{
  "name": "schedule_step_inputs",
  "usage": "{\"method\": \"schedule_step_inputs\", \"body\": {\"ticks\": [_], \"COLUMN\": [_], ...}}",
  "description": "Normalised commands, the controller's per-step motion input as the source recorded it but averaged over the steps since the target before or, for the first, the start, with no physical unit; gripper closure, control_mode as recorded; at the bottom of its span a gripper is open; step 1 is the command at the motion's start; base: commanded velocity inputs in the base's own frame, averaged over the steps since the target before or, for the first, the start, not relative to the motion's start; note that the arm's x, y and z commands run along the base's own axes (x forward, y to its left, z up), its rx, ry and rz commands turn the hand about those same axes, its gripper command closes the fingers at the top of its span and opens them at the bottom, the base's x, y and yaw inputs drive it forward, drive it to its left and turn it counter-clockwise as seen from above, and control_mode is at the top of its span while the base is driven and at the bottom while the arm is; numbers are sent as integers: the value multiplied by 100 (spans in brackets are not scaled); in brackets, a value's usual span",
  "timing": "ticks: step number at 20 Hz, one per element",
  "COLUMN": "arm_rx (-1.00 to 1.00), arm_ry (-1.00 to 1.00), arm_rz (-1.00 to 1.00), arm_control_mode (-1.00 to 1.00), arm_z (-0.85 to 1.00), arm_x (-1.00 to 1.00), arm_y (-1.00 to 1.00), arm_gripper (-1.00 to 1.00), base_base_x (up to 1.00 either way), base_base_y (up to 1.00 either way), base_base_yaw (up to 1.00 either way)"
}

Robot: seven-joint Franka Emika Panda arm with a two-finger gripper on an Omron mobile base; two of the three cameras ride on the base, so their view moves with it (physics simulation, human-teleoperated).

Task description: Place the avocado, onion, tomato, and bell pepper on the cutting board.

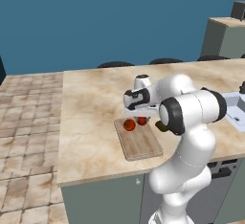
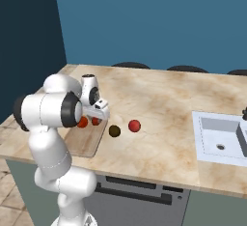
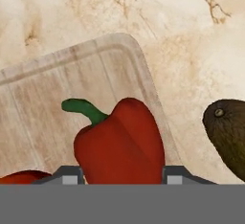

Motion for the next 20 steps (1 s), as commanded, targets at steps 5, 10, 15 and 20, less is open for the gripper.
{"method": "schedule_step_inputs", "body": {"ticks": [5, 10, 15, 20], "arm_rx": [0, 2, 2, 2], "arm_ry": [3, 1, -1, -2], "arm_rz": [0, 1, 1, 2], "arm_control_mode": [-100, -100, -100, -100], "arm_z": [-30, -15, -2, 6], "arm_x": [0, 0, -4, -12], "arm_y": [-3, -2, -6, -10], "arm_gripper": [100, 100, -100, -100], "base_base_x": [0, 0, 0, 0], "base_base_y": [0, 0, 0, 0], "base_base_yaw": [0, 0, 0, 0]}}
